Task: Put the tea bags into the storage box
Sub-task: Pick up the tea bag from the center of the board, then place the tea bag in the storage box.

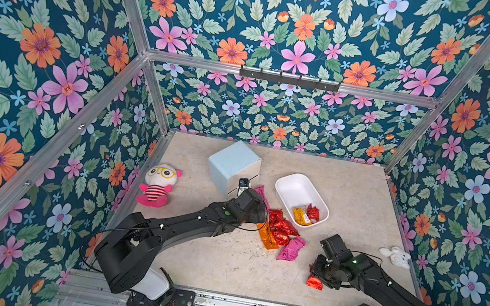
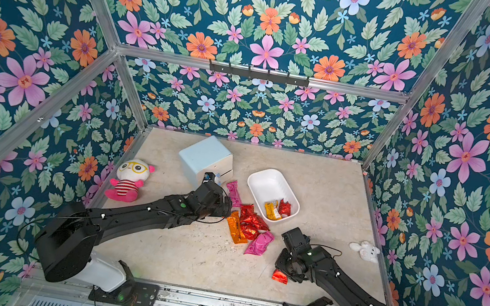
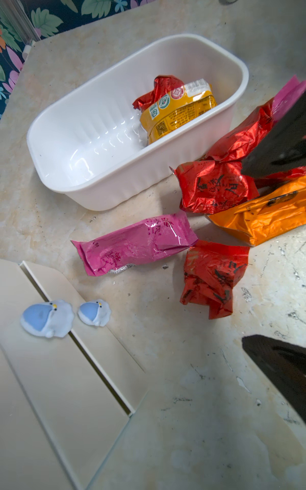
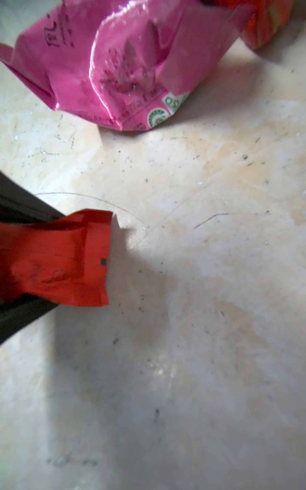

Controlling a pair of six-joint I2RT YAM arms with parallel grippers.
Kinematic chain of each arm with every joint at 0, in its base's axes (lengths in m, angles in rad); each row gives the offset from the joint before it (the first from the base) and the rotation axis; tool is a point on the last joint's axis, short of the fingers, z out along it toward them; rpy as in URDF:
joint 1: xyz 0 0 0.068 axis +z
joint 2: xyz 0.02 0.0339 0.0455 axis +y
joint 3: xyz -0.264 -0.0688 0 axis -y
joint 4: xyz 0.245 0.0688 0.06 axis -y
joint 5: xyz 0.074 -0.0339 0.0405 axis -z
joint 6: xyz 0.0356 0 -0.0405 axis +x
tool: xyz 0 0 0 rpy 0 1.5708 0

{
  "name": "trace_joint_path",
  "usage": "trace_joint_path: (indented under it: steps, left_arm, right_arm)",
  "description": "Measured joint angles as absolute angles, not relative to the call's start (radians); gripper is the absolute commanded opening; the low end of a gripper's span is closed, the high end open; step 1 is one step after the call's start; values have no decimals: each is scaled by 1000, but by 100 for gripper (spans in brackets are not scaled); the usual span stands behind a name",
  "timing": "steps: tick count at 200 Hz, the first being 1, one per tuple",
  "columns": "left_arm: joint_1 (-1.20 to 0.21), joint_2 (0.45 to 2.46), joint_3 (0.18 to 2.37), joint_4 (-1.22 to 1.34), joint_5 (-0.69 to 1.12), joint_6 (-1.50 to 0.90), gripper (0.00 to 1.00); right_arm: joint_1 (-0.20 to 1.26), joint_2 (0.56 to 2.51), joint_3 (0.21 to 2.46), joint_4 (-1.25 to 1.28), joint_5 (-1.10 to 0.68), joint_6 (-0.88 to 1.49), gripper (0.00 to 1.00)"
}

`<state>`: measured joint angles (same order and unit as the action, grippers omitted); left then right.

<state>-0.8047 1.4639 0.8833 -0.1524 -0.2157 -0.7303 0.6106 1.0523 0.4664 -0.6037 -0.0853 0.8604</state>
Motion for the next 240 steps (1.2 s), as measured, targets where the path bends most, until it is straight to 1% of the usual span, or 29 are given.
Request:
trace_joint_path:
  steps: [19, 49, 59, 93, 117, 158, 198, 240]
  left_arm:
    - [-805, 1462, 883, -153, -223, -733, 99]
    - [-805, 1464, 883, -153, -229, -740, 99]
    - [-805, 1466, 883, -153, -230, -749, 99]
    - [-805, 1469, 885, -154, -232, -752, 99]
    - [-805, 1474, 890, -153, -234, -751, 99]
    - [-805, 1482, 894, -154, -234, -751, 99]
    - [-805, 1476, 894, -156, -231, -751, 99]
    - [-805, 1458, 894, -168, -236, -746, 99]
  right_arm:
    - [611, 1044, 479, -609, -84, 842, 31]
    - [611, 1034, 513, -627, -75, 831, 29]
    - [611, 1031, 535, -640, -73, 822, 27]
    - [610, 1006, 657, -700, -46, 791, 24]
    - [611, 1025, 780, -738, -20, 760, 23]
    - [602, 1162, 949, -715, 32, 682, 24]
    - [526, 1357, 1033, -564, 22, 604, 25]
    - [476, 1596, 1200, -427, -2, 529, 27]
